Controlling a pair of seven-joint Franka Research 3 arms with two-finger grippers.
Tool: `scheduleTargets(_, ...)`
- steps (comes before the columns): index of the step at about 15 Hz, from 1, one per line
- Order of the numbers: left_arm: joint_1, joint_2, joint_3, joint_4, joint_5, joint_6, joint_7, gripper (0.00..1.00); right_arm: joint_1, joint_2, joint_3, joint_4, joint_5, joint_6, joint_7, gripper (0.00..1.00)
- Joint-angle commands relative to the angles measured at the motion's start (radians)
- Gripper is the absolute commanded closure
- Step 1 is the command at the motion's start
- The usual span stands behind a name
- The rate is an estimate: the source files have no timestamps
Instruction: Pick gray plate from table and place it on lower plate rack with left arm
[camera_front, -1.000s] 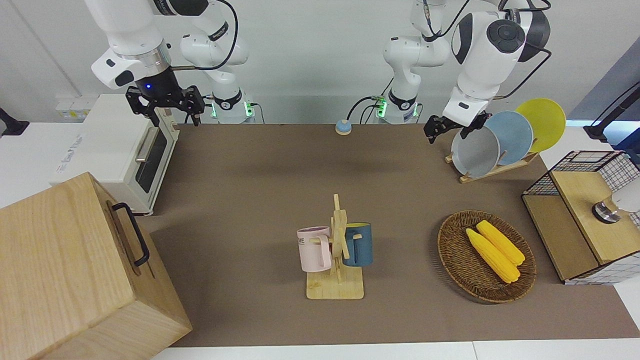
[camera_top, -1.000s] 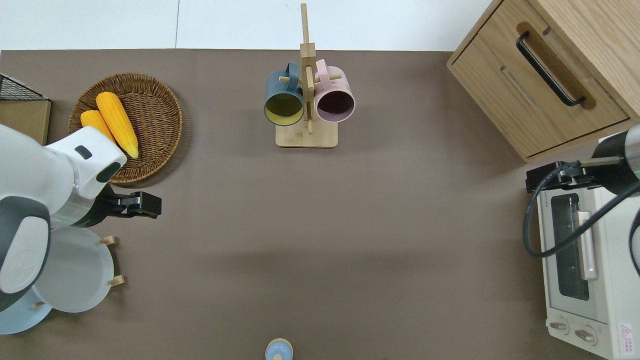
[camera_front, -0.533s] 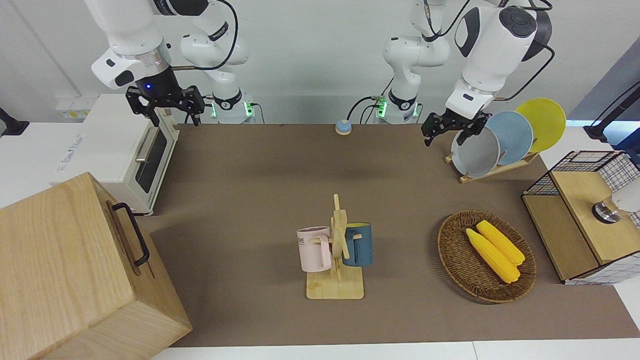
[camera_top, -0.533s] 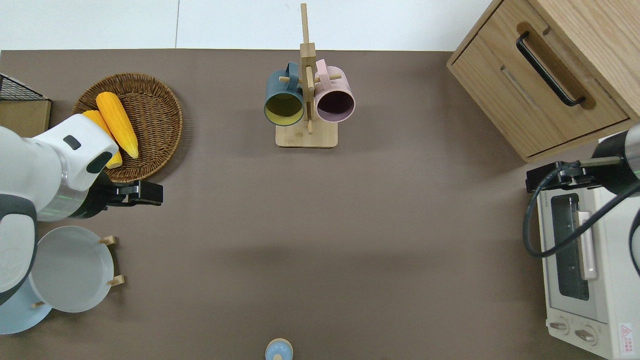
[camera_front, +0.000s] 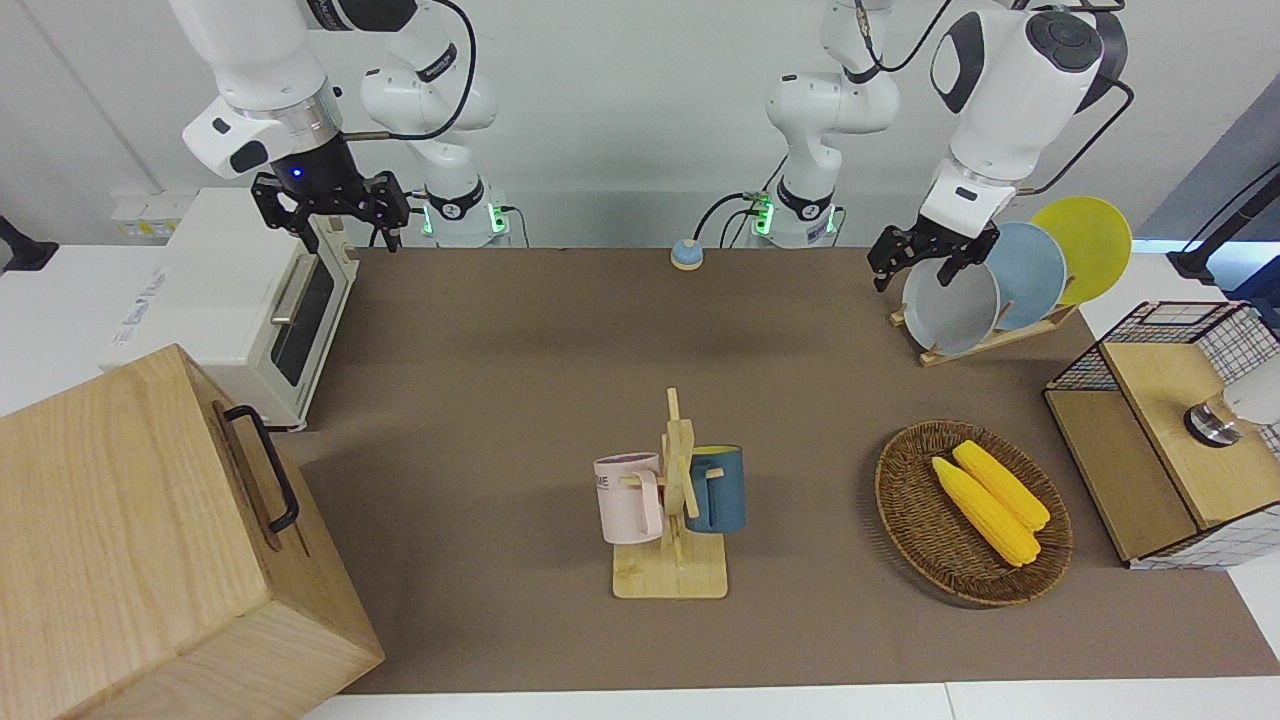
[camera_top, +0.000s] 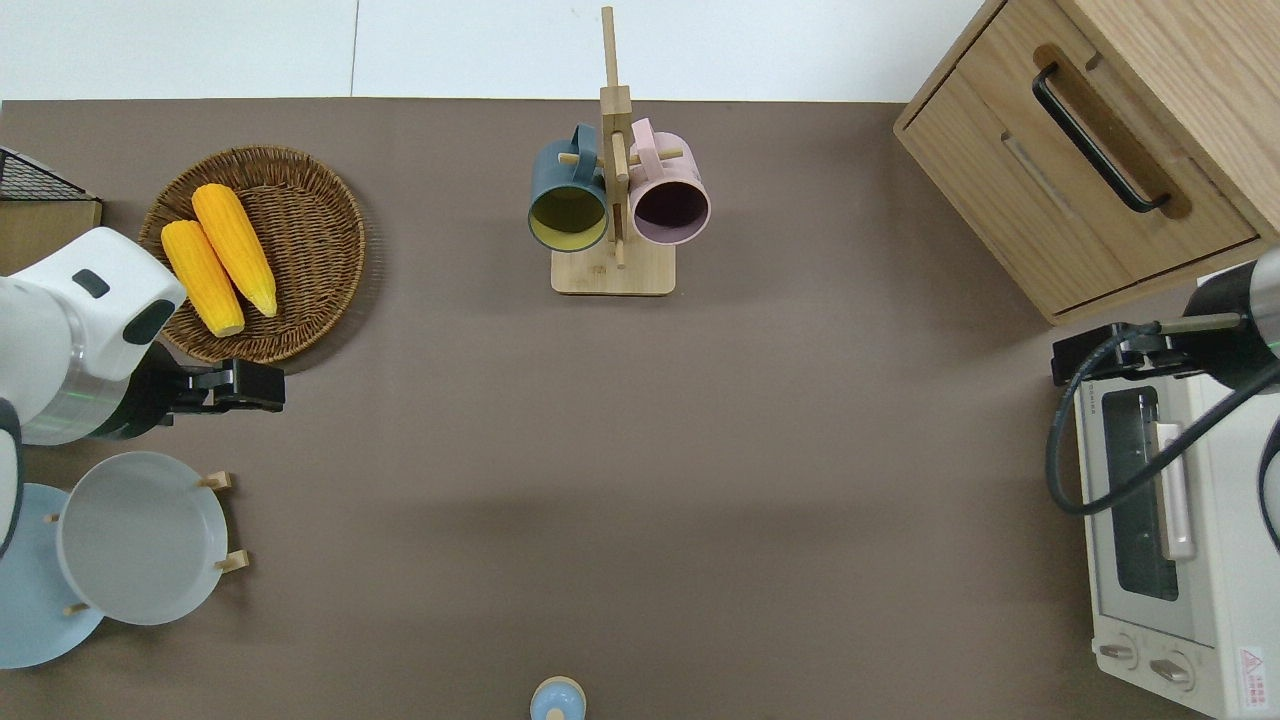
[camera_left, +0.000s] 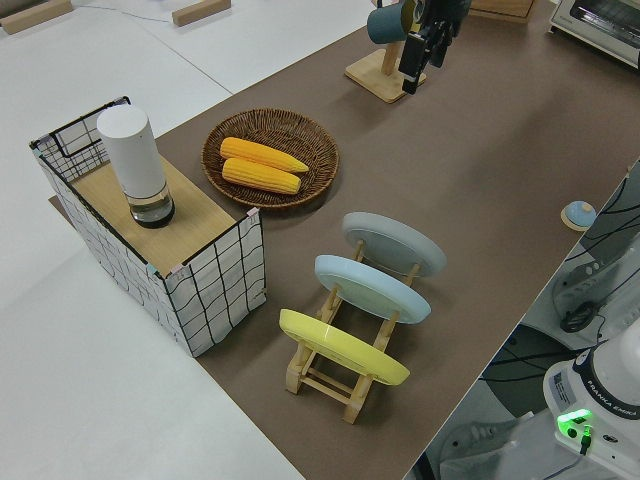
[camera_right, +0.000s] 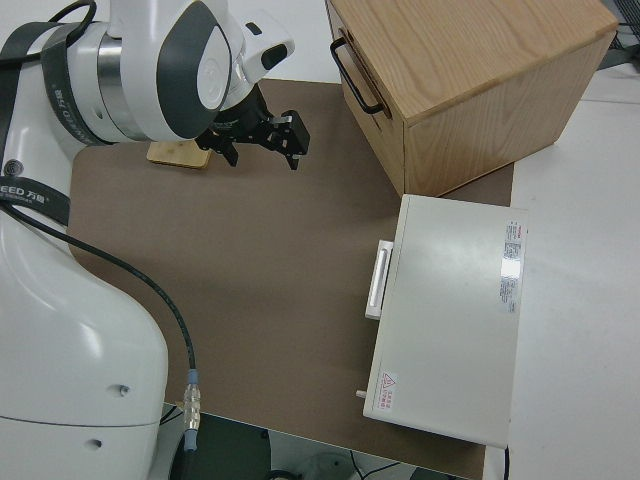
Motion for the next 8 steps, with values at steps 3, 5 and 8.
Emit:
scheduleTargets(3,0.009,0.004,-0.04,0.0,0.012,-0.015,-0.006,0.0,0.007,0.0,-0.006,0.006,0.003,-0.001,0.004,0.017)
scheduleTargets(5,0.041,0.001,-0.052,0.0,0.007,-0.015,0.001,0.0,0.007,0.0,-0.006,0.006,0.003,-0.001,0.004,0.017)
scheduleTargets(8,0.051,0.004,-0.06,0.0,0.007,-0.021,0.012,0.0,0.007,0.0,-0.006,0.006,0.003,-0.001,0.004,0.017)
